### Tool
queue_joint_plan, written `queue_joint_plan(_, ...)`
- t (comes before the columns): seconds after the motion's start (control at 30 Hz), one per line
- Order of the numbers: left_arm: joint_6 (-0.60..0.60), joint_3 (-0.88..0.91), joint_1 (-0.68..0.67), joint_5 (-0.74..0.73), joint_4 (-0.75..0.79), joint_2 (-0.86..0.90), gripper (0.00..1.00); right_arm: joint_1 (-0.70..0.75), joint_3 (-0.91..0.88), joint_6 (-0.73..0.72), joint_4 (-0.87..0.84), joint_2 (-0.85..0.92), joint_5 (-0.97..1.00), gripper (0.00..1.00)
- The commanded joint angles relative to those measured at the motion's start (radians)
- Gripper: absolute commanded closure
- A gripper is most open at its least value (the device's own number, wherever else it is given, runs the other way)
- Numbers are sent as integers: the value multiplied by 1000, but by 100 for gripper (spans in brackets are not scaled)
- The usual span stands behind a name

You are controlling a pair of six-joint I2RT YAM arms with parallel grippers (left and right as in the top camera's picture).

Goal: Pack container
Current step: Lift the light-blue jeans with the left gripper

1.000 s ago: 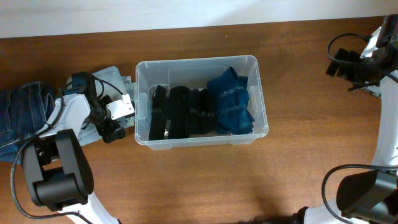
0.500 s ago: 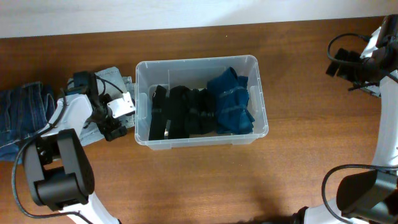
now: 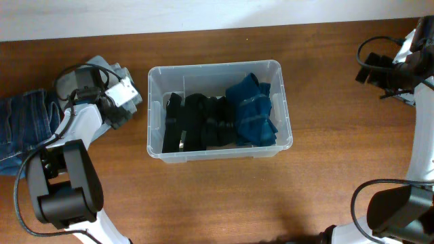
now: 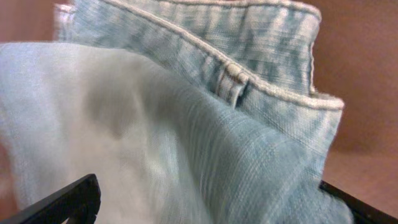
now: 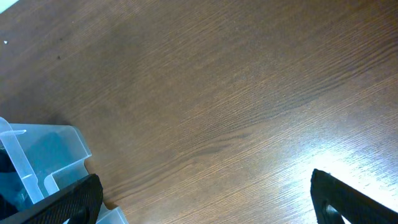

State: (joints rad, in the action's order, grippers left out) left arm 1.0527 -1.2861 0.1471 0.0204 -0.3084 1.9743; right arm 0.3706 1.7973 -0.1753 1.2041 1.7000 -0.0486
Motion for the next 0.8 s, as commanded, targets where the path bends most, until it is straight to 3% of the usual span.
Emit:
queue_joint_plan(0.0, -201, -1, 9, 55, 15, 12, 0, 3, 6, 7, 0, -5, 8, 2)
queue_joint_plan(0.43, -195, -1, 14, 55, -94, 12, 0, 3, 6, 6, 0, -5, 8, 1)
queue_joint_plan(0.77, -51, 8, 19, 63, -93, 94, 0, 3, 6, 6, 0, -5, 8, 2)
